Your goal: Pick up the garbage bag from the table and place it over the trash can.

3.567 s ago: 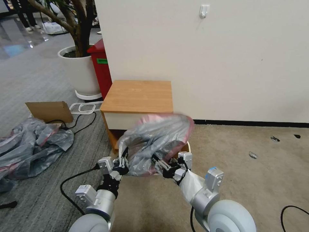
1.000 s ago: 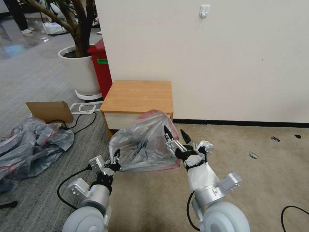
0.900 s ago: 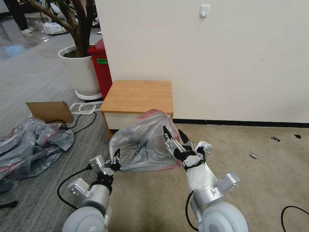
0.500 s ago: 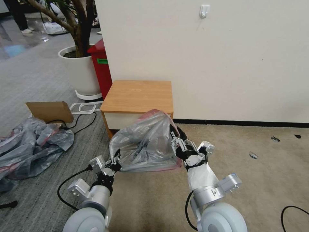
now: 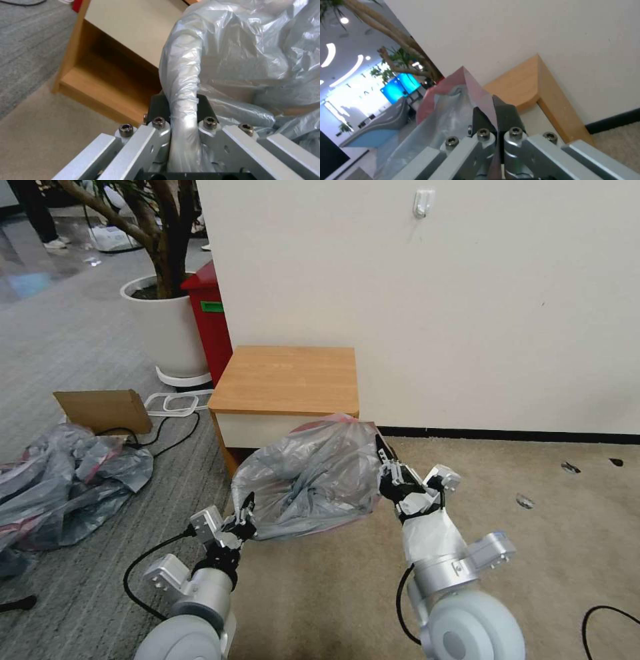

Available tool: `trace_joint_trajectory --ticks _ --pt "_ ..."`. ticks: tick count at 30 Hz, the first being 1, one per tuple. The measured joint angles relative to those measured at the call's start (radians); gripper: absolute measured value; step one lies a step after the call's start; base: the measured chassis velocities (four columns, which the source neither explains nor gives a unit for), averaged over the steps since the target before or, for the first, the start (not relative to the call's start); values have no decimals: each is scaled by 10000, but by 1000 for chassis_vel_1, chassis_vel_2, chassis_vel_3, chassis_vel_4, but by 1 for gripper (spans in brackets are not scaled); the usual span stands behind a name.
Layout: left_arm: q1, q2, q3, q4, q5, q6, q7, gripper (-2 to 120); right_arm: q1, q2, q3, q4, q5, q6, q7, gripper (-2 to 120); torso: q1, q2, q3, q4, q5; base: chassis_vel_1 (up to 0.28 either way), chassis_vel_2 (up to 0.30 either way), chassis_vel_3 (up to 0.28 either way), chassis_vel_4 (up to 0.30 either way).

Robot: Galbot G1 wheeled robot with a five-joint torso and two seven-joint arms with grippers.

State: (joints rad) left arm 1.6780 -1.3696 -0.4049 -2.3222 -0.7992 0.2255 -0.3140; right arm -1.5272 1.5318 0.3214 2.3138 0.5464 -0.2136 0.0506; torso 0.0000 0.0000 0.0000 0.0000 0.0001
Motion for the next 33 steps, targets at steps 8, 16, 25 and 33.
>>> trace_joint_trajectory --ticks 8,16,25,33 --pt "96 2 -124 -108 -247 147 259 5 477 -254 352 -284 337 -1363 140 0 0 0 0 -1 0 0 0 0 0" --pt "108 6 -391 -127 -635 212 578 5 863 -444 403 -628 385 -1939 225 0 0 0 0 0 0 0 0 0 0" --pt "58 7 -546 142 -664 208 697 5 729 -446 197 -215 580 -2038 410 0 0 0 0 0 -1 0 0 0 0" --pt "56 94 -567 255 -696 190 750 5 756 -472 250 -21 635 -2186 680 0 0 0 0 0 -2 0 0 0 0"
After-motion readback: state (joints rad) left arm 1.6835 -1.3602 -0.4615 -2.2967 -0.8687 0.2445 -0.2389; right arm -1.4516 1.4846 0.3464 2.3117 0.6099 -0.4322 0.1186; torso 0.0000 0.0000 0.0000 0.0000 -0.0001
